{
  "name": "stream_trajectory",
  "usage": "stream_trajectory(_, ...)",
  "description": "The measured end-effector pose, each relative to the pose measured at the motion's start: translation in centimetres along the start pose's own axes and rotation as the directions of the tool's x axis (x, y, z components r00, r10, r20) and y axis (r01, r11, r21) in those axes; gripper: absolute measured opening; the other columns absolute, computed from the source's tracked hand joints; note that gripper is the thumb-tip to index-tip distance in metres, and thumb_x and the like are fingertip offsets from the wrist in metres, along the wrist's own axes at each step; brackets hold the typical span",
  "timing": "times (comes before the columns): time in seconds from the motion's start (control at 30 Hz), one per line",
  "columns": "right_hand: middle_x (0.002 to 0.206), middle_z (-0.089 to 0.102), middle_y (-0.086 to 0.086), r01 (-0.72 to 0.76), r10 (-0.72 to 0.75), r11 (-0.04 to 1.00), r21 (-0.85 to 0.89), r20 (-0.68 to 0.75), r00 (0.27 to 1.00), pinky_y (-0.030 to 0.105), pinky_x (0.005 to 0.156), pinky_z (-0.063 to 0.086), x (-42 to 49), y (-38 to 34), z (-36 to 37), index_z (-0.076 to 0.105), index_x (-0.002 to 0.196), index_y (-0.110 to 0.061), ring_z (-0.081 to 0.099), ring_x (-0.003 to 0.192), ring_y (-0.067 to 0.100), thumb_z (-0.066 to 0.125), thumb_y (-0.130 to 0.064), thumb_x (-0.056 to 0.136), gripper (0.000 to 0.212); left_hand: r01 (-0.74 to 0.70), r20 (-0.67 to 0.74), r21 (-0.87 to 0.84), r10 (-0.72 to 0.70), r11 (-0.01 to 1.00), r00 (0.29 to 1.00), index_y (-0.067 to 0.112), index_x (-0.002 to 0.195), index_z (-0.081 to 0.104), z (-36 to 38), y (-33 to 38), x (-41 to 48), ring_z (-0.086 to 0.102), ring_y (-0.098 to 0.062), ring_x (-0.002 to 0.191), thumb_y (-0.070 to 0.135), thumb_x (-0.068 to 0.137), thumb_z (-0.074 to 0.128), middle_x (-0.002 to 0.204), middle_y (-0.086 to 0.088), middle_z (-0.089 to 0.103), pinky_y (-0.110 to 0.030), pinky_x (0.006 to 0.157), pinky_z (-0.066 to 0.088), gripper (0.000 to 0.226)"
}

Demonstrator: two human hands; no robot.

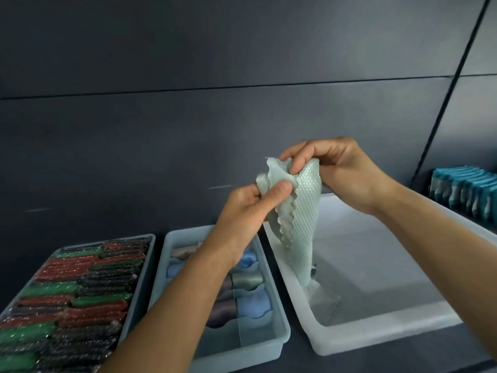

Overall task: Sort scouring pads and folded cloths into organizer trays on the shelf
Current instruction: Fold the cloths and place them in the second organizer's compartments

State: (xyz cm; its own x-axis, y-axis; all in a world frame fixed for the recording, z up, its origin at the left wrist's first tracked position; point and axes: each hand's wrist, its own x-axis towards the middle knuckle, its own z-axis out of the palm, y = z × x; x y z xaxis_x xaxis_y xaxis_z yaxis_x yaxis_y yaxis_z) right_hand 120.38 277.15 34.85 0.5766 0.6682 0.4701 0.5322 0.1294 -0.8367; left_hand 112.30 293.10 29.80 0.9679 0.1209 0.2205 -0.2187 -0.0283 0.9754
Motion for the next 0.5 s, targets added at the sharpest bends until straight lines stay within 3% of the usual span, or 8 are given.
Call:
stream_trajectory(0.13,0.104,0.069,0.010,0.079,-0.074,0.992,0.097,-0.060,0.995,0.018,0.060,0.052,0.4,-1.1,1.8,0.066,0.076,-0.006,0.068,0.083,0.015,0.045,0.029,0.077,0.041,-0.060,-0.080,-0.120,0.050,0.991,0.996,0.007,0.103,0.073,-1.1,1.6,-1.0,0.072,-0.028,0.088,0.032,0.083,0.067,0.096,-0.016,0.075,-0.046,0.087,0.057,0.032)
stream_trajectory(0.2,0.110,0.068,0.005,0.081,-0.058,0.989,0.124,-0.179,0.982,0.021,0.062,0.051,0.8,-0.7,2.7,0.069,0.093,-0.015,0.066,0.088,0.015,0.048,0.019,0.083,0.041,-0.117,-0.154,-0.116,0.099,0.986,0.983,0.009,0.103,0.073,-1.8,2.3,-1.4,0.073,-0.028,0.089,0.019,0.087,0.068,0.096,-0.015,0.076,-0.048,0.087,0.057,0.019)
stream_trajectory(0.3,0.112,0.066,0.007,-0.076,0.210,0.944,0.321,-0.409,0.888,0.028,0.062,0.051,1.0,-0.1,4.6,0.059,0.118,-0.022,0.064,0.079,0.015,0.049,-0.005,0.097,0.029,-0.251,-0.303,-0.015,0.235,0.968,0.924,0.009,0.097,0.073,-3.3,3.1,-1.6,0.073,-0.026,0.087,0.010,0.088,0.069,0.092,-0.012,0.076,-0.043,0.082,0.058,0.010)
stream_trajectory(0.33,0.108,0.066,0.008,-0.137,0.305,0.911,0.390,-0.413,0.858,0.030,0.061,0.052,0.8,-0.1,5.5,0.058,0.118,-0.020,0.065,0.075,0.016,0.050,-0.018,0.099,0.021,-0.295,-0.348,0.072,0.302,0.953,0.888,0.006,0.094,0.072,-3.8,3.3,-1.6,0.072,-0.029,0.084,0.009,0.088,0.070,0.089,-0.014,0.075,-0.045,0.078,0.057,0.007)
stream_trajectory(0.4,0.102,0.070,0.008,-0.228,0.384,0.871,0.435,-0.313,0.868,0.032,0.064,0.055,0.3,0.1,7.2,0.060,0.115,-0.014,0.068,0.075,0.018,0.050,-0.045,0.095,0.038,-0.335,-0.376,0.277,0.422,0.901,0.825,0.006,0.090,0.070,-4.5,3.5,-1.6,0.070,-0.031,0.078,0.010,0.087,0.071,0.082,-0.012,0.073,-0.046,0.070,0.056,0.005)
stream_trajectory(0.47,0.105,0.072,0.009,-0.233,0.305,0.895,0.380,-0.141,0.942,0.034,0.071,0.056,-0.1,0.1,9.0,0.060,0.117,-0.014,0.070,0.086,0.022,0.054,-0.059,0.085,0.056,-0.321,-0.347,0.445,0.492,0.836,0.798,0.013,0.088,0.071,-4.7,3.3,-1.9,0.070,-0.015,0.073,0.014,0.086,0.073,0.077,0.003,0.073,-0.034,0.066,0.057,0.003)
stream_trajectory(0.5,0.108,0.071,0.010,-0.215,0.262,0.907,0.361,-0.086,0.961,0.034,0.073,0.056,-0.1,0.0,9.9,0.059,0.120,-0.014,0.070,0.090,0.023,0.060,-0.056,0.083,0.055,-0.311,-0.326,0.515,0.518,0.799,0.791,0.016,0.086,0.071,-4.8,3.1,-2.1,0.069,-0.009,0.070,0.016,0.085,0.075,0.075,0.007,0.072,-0.030,0.066,0.056,0.004)
